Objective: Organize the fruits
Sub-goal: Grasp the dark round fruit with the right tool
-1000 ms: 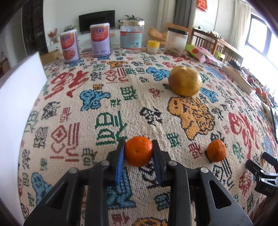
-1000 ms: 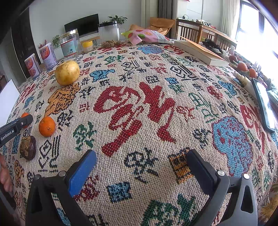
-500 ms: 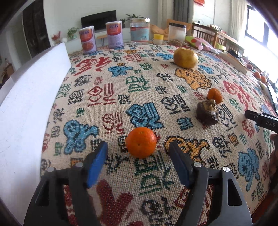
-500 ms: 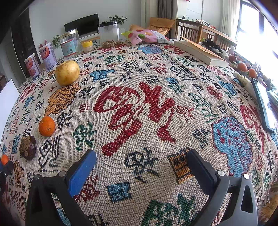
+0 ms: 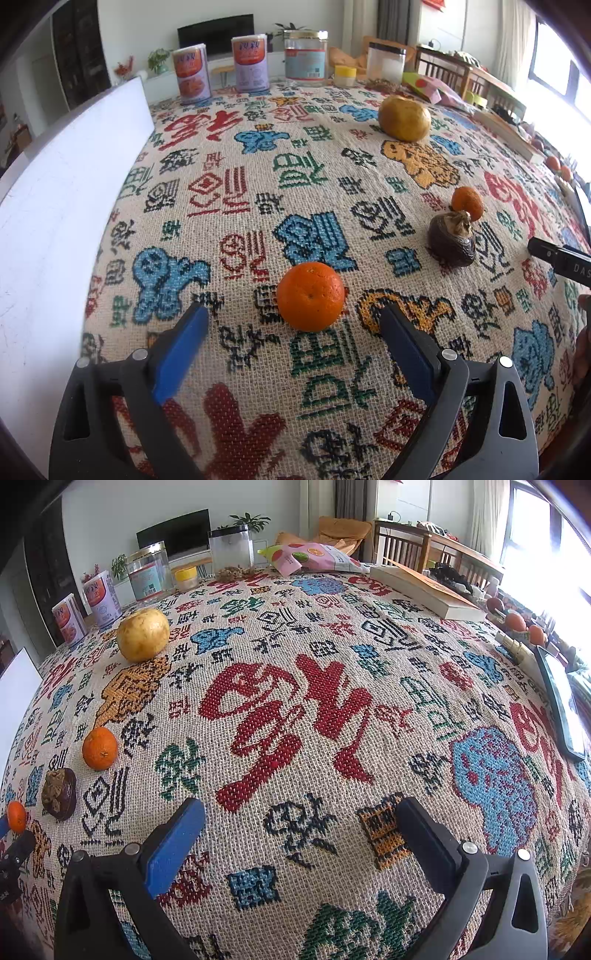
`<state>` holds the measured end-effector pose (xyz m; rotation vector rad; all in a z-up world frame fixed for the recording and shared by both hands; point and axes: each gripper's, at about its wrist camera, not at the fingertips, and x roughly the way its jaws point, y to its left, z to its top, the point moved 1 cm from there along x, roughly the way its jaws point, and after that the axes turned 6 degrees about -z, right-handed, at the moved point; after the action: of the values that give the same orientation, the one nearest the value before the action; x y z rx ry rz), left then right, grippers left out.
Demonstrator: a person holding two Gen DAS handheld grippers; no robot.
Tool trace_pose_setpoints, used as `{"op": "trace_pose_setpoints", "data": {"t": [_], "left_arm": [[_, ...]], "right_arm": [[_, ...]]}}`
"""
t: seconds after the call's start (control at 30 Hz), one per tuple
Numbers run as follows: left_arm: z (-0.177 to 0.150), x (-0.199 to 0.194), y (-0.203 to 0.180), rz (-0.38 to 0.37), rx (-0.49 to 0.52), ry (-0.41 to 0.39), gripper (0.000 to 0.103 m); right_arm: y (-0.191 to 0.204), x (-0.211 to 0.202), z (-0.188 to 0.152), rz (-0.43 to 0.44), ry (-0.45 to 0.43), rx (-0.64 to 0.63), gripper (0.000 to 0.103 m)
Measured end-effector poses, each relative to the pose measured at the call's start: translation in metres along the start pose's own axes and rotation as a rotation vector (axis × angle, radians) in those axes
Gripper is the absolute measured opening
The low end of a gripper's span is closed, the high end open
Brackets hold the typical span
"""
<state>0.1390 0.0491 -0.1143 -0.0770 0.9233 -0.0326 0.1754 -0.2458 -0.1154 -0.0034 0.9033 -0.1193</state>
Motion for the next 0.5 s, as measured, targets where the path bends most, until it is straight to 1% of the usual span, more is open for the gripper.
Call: {"op": "trace_pose_setpoints", "data": {"t": [0.4,0.47,0.5], "left_arm": [[0.0001,0.0002,0.0001,0.0,0.0,0.0,0.095],[0.0001,0.0003,0.0002,0.0,0.0,0.0,0.095],[0.0001,0.0003,0.0002,0.0,0.0,0.0,0.095]], "right_arm": [[-0.0001,-0.0002,0.0,0.001,-0.001,0.001,0.103],[-0.0022,-0.0029,-0.0005,0.024,-0.012,0.011,0.103],[-0.0031,-0.0066,-0.0008,0.061,-0.03,0.021,0.103]]}}
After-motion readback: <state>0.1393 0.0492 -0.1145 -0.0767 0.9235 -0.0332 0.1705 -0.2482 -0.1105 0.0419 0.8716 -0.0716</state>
